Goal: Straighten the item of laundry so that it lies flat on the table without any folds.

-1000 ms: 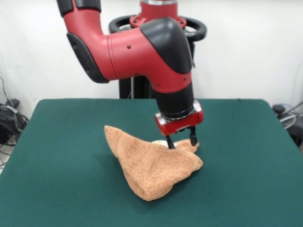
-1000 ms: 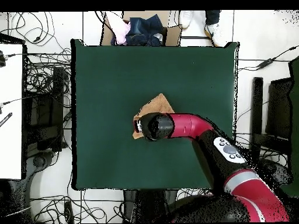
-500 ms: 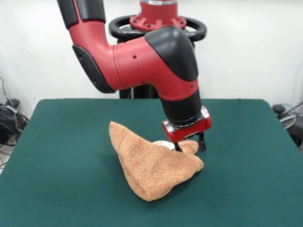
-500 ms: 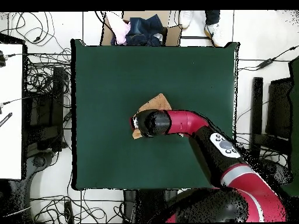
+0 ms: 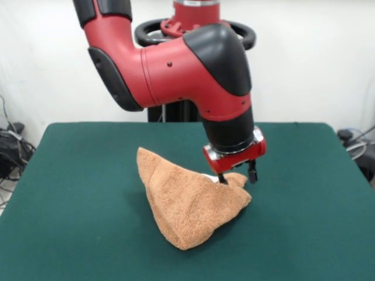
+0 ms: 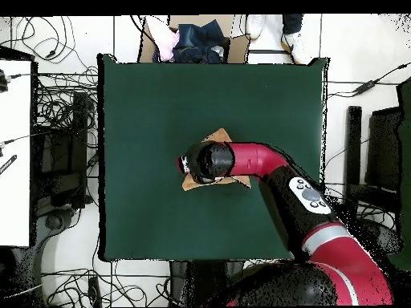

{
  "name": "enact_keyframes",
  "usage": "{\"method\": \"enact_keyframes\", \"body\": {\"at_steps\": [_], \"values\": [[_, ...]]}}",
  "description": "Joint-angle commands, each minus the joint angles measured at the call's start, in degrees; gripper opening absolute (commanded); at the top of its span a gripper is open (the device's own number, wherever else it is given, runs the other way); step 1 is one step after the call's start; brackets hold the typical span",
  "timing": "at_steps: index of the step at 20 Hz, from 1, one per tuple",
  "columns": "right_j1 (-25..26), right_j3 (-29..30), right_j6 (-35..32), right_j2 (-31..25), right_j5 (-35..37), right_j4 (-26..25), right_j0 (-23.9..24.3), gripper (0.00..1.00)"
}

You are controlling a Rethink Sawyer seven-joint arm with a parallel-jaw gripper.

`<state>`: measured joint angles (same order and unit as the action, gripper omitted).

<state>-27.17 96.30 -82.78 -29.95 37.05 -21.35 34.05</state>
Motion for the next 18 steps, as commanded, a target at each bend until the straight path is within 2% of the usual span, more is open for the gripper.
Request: {"method": "enact_keyframes", "body": {"at_steps": [1, 4, 8, 13, 18], "values": [[-2.7, -7.4, 6.0, -4.3, 12.5, 1.7, -1.8, 1.00], [-3.2, -9.7, 7.8, -4.7, 16.7, 1.1, -1.6, 1.00], [-4.5, -9.7, 8.4, -5.4, 18.8, 0.4, -0.6, 1.00], [-7.0, -6.9, 5.9, -6.0, 18.0, 0.3, 0.2, 1.00], [-6.5, -4.4, 2.0, -5.6, 12.4, 0.0, -0.8, 1.00]]}}
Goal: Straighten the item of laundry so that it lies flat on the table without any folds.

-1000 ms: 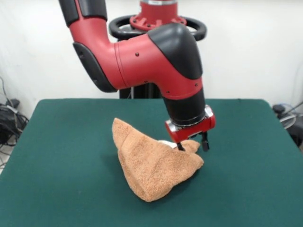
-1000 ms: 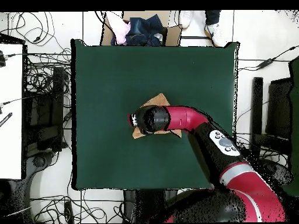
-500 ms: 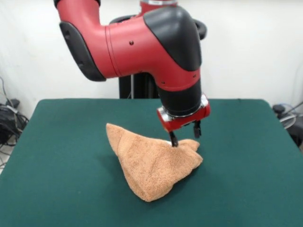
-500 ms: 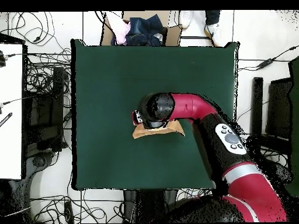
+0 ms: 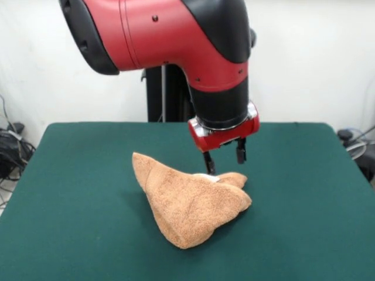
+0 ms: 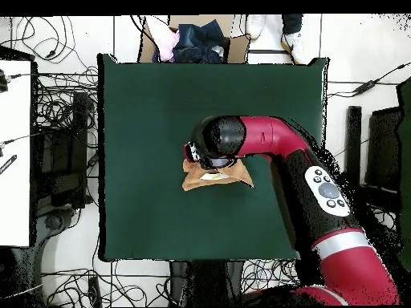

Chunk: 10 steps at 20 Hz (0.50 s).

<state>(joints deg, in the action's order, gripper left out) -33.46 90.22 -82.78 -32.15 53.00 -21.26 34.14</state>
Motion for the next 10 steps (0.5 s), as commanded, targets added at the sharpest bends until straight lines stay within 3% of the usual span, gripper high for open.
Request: {"method": "enact_keyframes", "body": {"at_steps": [1, 10], "values": [[0.3, 1.4, 1.5, -3.3, -4.3, -0.3, -1.3, 1.00], [7.0, -6.0, 2.7, -2.0, -5.4, -1.9, -3.9, 1.00]]}}
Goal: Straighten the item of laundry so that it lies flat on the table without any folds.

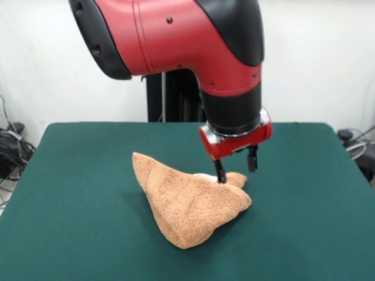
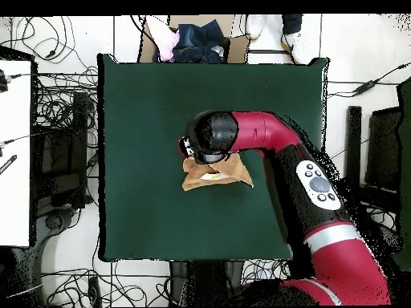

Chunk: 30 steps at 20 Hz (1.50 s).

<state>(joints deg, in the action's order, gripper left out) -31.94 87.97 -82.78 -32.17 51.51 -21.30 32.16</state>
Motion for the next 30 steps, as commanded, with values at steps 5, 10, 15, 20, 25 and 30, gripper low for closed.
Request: {"method": "enact_keyframes", "body": {"at_steps": [5, 10, 15, 20, 25, 30], "values": [[7.4, -5.0, 5.6, -2.6, -5.8, -3.3, -0.9, 1.00], [8.7, -5.3, 7.7, -2.6, -5.5, -4.1, 0.1, 1.00], [8.1, -5.2, 8.4, -3.1, -4.3, -4.4, 0.6, 1.00], [7.0, -4.8, 8.6, -2.8, -2.6, -4.5, 0.7, 1.00], [4.9, -1.7, 7.4, -2.3, -3.4, -4.7, 1.3, 1.00], [4.0, 1.3, 6.9, -2.0, -5.0, -5.2, 2.3, 1.00]]}}
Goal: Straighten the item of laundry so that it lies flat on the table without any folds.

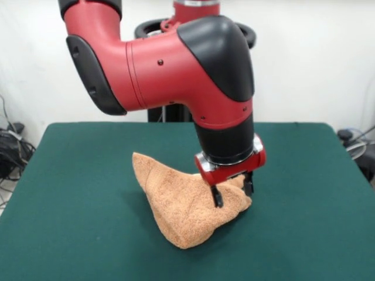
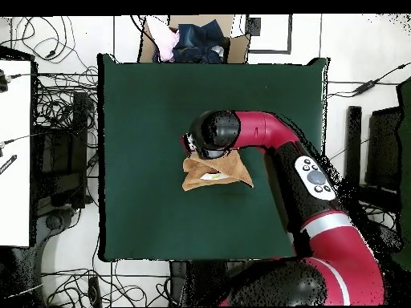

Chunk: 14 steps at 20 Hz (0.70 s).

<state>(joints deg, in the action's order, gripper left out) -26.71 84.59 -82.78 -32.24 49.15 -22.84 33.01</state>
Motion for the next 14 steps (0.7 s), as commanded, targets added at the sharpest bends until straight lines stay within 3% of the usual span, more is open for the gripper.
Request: {"method": "enact_keyframes", "body": {"at_steps": [1, 14], "values": [[-1.2, 4.8, 7.0, -1.9, -2.7, -3.7, 1.6, 1.00], [1.6, 5.1, 7.7, -2.0, -4.8, -5.2, 2.9, 1.00]]}}
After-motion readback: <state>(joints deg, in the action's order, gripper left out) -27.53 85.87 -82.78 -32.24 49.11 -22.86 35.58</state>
